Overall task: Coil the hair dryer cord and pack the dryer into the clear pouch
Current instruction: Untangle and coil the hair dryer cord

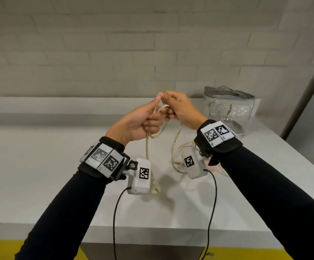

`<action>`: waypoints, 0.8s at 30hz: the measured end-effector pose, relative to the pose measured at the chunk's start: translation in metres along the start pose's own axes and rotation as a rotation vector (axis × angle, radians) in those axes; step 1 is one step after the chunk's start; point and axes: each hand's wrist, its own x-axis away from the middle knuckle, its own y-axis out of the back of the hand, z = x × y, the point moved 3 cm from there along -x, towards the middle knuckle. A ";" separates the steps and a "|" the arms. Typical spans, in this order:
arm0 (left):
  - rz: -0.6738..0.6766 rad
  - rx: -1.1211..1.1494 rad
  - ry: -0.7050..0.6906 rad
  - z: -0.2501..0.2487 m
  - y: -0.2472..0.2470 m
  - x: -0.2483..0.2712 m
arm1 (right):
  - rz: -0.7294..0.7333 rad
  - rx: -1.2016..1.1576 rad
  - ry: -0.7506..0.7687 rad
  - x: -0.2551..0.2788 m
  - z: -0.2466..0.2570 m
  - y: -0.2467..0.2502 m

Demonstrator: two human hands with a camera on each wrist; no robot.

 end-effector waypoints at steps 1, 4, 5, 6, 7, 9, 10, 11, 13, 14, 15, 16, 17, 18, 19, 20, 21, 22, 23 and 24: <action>-0.021 0.053 -0.005 -0.002 0.000 -0.002 | -0.010 -0.033 -0.017 0.000 -0.003 0.000; -0.090 0.180 -0.080 -0.006 0.002 -0.007 | -0.088 -0.101 -0.069 0.004 -0.018 -0.003; -0.091 0.198 -0.114 -0.007 0.003 -0.009 | -0.114 -0.091 -0.097 0.008 -0.025 -0.006; -0.076 0.208 -0.137 -0.008 0.003 -0.010 | -0.125 -0.068 -0.130 0.013 -0.032 -0.009; -0.050 0.214 -0.147 -0.007 0.003 -0.011 | -0.121 -0.042 -0.162 0.018 -0.039 -0.013; 0.002 0.228 -0.138 -0.003 0.001 -0.012 | -0.122 0.004 -0.246 0.026 -0.053 -0.018; 0.022 0.236 -0.129 -0.001 0.000 -0.013 | -0.130 0.036 -0.293 0.029 -0.061 -0.019; 0.032 0.249 -0.127 0.000 -0.002 -0.014 | -0.127 0.121 -0.322 0.032 -0.065 -0.021; 0.008 0.302 -0.149 0.000 -0.003 -0.017 | -0.022 0.416 -0.351 0.042 -0.074 -0.026; -0.023 0.322 -0.167 0.000 -0.003 -0.018 | 0.089 0.570 -0.363 0.048 -0.076 -0.031; -0.064 0.318 -0.183 -0.002 -0.002 -0.020 | 0.225 0.731 -0.364 0.057 -0.078 -0.036; -0.114 0.287 -0.199 -0.003 -0.001 -0.021 | 0.346 0.901 -0.342 0.066 -0.079 -0.041; -0.163 0.244 -0.221 -0.002 0.002 -0.022 | 0.430 1.058 -0.291 0.074 -0.076 -0.044; -0.204 0.199 -0.250 -0.001 0.005 -0.023 | 0.480 1.188 -0.217 0.080 -0.070 -0.044; -0.232 0.144 -0.274 0.003 0.009 -0.025 | 0.499 1.259 -0.143 0.084 -0.061 -0.044; -0.253 0.074 -0.285 0.008 0.012 -0.026 | 0.499 1.274 -0.091 0.087 -0.050 -0.044; -0.274 -0.001 -0.287 0.014 0.017 -0.026 | 0.499 1.259 -0.048 0.089 -0.038 -0.044; -0.293 -0.069 -0.283 0.020 0.020 -0.026 | 0.495 1.238 -0.005 0.088 -0.025 -0.043; -0.304 -0.121 -0.276 0.025 0.022 -0.025 | 0.476 1.205 0.048 0.085 -0.015 -0.042; -0.306 -0.168 -0.267 0.029 0.023 -0.025 | 0.438 1.157 0.103 0.080 -0.005 -0.040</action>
